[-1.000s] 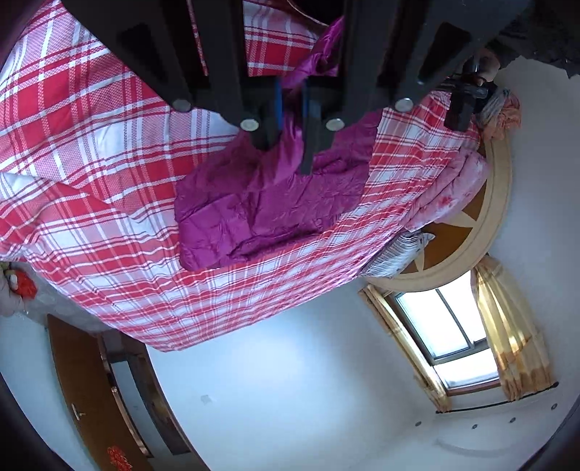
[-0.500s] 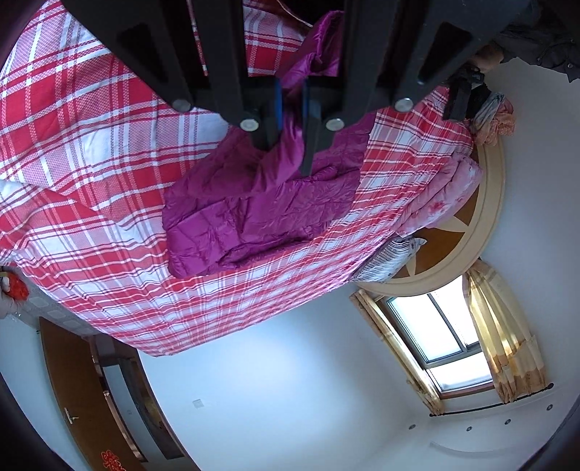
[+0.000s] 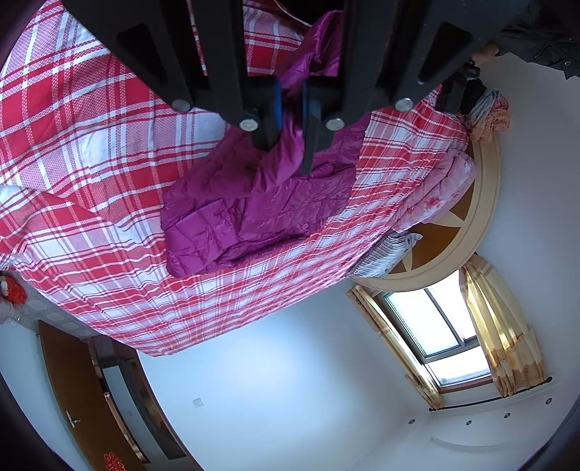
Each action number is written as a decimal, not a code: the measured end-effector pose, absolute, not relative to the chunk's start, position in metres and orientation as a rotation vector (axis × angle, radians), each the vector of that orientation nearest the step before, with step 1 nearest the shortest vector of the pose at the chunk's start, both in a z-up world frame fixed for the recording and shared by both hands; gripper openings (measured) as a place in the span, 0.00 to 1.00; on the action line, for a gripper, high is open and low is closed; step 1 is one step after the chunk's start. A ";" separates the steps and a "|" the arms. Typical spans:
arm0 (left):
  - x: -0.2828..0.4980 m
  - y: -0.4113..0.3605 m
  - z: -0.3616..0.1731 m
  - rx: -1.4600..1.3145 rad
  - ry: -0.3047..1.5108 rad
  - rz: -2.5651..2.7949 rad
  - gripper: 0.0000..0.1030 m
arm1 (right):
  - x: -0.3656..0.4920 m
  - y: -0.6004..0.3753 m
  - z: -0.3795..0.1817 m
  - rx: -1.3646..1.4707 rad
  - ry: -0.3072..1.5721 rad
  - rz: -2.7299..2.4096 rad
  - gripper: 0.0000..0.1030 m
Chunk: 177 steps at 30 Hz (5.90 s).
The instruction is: Fold large clothes
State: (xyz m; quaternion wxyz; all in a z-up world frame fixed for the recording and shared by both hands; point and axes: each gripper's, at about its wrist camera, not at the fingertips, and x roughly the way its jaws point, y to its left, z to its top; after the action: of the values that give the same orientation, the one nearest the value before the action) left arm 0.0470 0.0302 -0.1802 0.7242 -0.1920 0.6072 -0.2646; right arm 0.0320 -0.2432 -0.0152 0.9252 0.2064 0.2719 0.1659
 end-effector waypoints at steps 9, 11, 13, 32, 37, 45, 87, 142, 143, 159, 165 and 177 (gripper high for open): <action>0.037 0.031 -0.147 -0.407 1.220 -0.694 0.11 | 0.032 -0.242 -0.018 0.424 0.559 0.342 0.11; 0.038 0.035 -0.130 -0.383 1.153 -0.679 0.08 | 0.031 -0.243 -0.016 0.425 0.551 0.341 0.11; 0.037 0.045 -0.104 -0.399 1.062 -0.686 0.07 | 0.028 -0.244 -0.013 0.427 0.537 0.342 0.11; 0.068 0.058 -0.114 -0.404 1.138 -0.597 0.25 | 0.033 -0.226 0.034 0.376 0.418 0.415 0.11; 0.057 0.059 -0.147 -0.433 1.208 -0.572 0.86 | 0.033 -0.230 0.021 0.395 0.442 0.410 0.11; 0.052 0.048 -0.197 -0.601 1.380 -0.642 0.86 | 0.029 -0.231 0.023 0.392 0.438 0.414 0.11; 0.337 0.072 -0.075 -0.615 0.846 -0.682 0.04 | 0.258 -0.275 0.014 0.501 0.517 0.179 0.11; 0.354 -0.005 -0.095 -0.178 0.758 -0.409 0.99 | 0.268 -0.298 -0.070 0.344 0.668 -0.131 0.81; 0.355 -0.007 -0.094 -0.179 0.763 -0.409 0.99 | 0.277 -0.294 -0.066 0.330 0.657 -0.107 0.80; 0.358 -0.020 -0.098 -0.139 0.741 -0.394 0.99 | 0.326 -0.261 -0.106 0.085 0.839 -0.089 0.02; 0.364 -0.035 -0.103 -0.140 0.751 -0.410 0.99 | 0.315 -0.296 -0.116 0.130 0.875 -0.202 0.00; 0.380 -0.062 -0.117 -0.087 0.732 -0.388 0.99 | 0.340 -0.193 -0.038 0.208 0.671 0.103 0.80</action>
State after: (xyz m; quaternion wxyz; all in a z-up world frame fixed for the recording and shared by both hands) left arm 0.3804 -0.0621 -0.1165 0.9145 -0.0422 0.3555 -0.1887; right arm 0.3404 -0.1929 -0.0382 0.9376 0.1021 0.3286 0.0504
